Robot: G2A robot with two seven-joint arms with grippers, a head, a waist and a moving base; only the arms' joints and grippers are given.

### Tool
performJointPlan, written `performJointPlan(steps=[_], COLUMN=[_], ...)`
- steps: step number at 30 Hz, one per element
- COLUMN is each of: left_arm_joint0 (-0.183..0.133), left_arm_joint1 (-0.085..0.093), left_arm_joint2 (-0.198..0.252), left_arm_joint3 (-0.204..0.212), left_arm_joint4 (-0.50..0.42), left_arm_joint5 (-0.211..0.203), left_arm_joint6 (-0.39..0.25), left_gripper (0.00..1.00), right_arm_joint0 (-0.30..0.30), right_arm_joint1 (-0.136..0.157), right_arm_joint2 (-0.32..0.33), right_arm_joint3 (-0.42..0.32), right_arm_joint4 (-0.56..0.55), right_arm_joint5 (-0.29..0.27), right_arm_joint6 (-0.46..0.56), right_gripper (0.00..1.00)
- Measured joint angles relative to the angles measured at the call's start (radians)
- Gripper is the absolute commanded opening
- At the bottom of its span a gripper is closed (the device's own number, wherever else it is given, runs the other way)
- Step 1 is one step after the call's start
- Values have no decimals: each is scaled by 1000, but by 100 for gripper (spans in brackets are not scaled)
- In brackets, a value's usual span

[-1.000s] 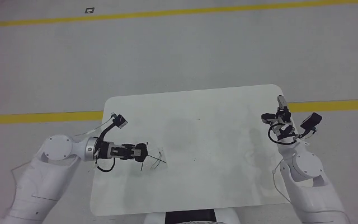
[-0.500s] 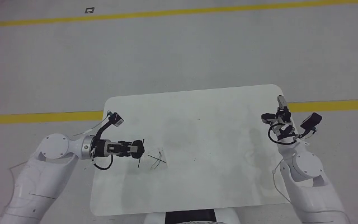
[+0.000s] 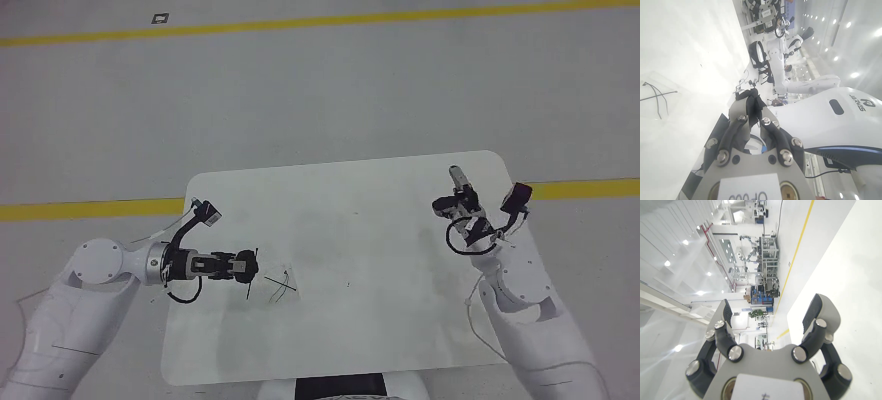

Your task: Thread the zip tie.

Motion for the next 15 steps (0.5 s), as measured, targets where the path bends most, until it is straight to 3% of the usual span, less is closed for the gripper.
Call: performJointPlan(steps=[8,15], left_arm_joint0=[0,0], left_arm_joint1=[0,0], left_arm_joint2=[0,0], left_arm_joint3=[0,0], left_arm_joint4=[0,0], left_arm_joint5=[0,0], left_arm_joint6=[0,0], left_gripper=[0,0], right_arm_joint0=[144,156], right_arm_joint1=[-25,-29], right_arm_joint2=[-192,-205], right_arm_joint3=[72,76], right_arm_joint4=[-101,-95], right_arm_joint5=[45,32], right_arm_joint6=[39,30], right_gripper=[100,100])
